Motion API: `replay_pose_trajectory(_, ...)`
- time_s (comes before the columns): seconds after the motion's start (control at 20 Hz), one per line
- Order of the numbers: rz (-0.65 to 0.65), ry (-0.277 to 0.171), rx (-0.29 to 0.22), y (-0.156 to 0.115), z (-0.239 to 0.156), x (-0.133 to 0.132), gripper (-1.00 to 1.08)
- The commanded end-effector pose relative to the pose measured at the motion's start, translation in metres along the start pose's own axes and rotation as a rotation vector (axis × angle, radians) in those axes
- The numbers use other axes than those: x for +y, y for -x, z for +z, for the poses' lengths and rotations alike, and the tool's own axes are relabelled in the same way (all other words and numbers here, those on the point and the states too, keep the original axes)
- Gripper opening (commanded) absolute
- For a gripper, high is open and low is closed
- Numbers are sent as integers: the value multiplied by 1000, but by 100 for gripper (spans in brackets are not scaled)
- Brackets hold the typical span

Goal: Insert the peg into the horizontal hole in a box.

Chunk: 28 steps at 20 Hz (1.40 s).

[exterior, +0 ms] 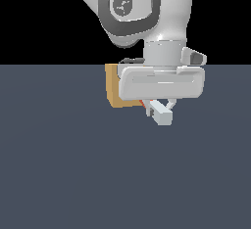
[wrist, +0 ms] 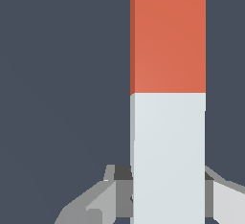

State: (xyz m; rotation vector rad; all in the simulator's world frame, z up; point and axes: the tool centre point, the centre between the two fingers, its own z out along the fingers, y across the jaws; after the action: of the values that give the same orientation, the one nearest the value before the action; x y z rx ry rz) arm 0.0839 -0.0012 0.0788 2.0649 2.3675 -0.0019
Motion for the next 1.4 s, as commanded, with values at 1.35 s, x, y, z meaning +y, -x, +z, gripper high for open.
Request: replay_pose_trajectory(1.35, -153, 1, 1, -118, -22, 22, -100)
